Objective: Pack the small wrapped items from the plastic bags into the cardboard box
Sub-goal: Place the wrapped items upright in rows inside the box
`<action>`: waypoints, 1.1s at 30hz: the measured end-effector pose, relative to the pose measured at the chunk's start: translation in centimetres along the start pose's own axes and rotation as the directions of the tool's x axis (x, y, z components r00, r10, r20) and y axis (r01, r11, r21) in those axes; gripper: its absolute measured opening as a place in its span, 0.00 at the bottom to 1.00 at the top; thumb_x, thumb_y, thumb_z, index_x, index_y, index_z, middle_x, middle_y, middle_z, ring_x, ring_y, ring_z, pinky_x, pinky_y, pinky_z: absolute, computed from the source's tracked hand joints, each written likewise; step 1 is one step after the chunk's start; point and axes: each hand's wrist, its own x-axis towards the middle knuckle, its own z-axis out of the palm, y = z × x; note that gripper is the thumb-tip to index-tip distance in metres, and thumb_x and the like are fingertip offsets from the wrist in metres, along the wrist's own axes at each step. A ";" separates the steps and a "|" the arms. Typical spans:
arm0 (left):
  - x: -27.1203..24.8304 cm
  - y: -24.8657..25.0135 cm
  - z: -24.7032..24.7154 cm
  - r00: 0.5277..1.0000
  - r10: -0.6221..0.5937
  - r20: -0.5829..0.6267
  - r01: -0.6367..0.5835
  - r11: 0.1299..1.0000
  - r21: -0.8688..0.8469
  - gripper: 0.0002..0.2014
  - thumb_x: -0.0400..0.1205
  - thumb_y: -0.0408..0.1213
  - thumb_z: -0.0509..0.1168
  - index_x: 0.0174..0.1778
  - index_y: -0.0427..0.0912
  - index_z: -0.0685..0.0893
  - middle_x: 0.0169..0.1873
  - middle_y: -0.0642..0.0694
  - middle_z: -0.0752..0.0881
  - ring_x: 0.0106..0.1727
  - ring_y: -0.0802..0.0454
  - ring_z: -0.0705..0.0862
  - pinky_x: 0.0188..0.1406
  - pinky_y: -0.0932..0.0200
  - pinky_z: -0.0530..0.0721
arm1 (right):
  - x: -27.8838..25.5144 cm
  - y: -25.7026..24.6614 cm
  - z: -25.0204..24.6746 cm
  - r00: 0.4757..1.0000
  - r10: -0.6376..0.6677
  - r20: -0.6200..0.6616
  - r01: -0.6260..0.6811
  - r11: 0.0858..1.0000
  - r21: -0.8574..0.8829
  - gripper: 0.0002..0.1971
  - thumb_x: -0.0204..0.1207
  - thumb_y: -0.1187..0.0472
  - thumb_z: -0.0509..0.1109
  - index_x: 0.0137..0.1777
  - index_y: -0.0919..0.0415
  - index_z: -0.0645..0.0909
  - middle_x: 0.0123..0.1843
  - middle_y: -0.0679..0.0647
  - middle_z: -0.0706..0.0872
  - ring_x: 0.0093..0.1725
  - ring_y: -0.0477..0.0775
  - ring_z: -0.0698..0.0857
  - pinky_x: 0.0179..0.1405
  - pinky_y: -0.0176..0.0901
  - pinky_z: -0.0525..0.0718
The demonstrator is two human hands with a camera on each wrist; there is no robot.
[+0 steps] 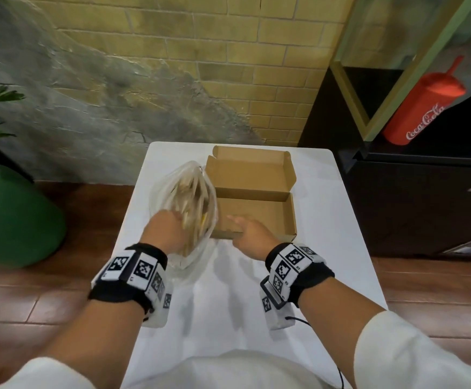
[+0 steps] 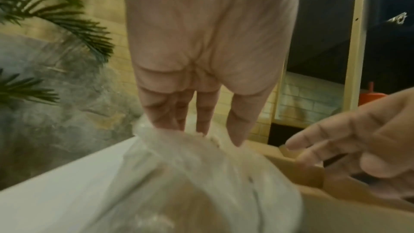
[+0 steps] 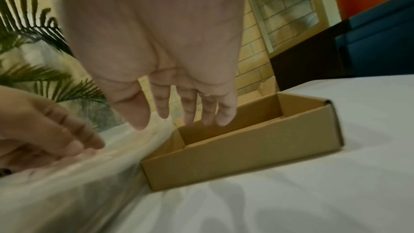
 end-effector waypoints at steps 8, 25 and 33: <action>1.8 -1.6 3.0 0.985 -0.030 0.168 -0.025 0.947 0.319 0.21 0.83 0.36 0.52 0.74 0.46 0.70 0.72 0.32 0.69 0.67 0.36 0.77 0.65 0.46 0.78 | -1.0 4.4 0.3 0.979 0.181 0.094 -0.127 0.902 -0.412 0.38 0.76 0.63 0.60 0.81 0.42 0.46 0.84 0.50 0.50 0.83 0.66 0.44 0.78 0.66 0.43; 0.1 -2.0 -0.2 0.996 -0.090 -0.026 0.094 0.971 0.218 0.10 0.79 0.34 0.60 0.52 0.36 0.83 0.48 0.40 0.85 0.46 0.42 0.82 0.41 0.57 0.75 | -3.5 5.1 1.6 0.975 0.190 0.111 -0.136 0.917 -0.375 0.37 0.77 0.64 0.59 0.81 0.41 0.47 0.84 0.47 0.49 0.82 0.67 0.38 0.77 0.66 0.39; -1.0 -1.9 -3.5 0.955 -0.044 -0.292 0.033 0.999 -0.039 0.20 0.77 0.25 0.60 0.62 0.43 0.86 0.62 0.37 0.84 0.64 0.37 0.80 0.62 0.51 0.78 | -3.9 4.8 1.3 0.968 0.208 0.140 -0.138 0.908 -0.396 0.34 0.78 0.60 0.59 0.81 0.42 0.50 0.83 0.51 0.57 0.82 0.67 0.46 0.78 0.68 0.44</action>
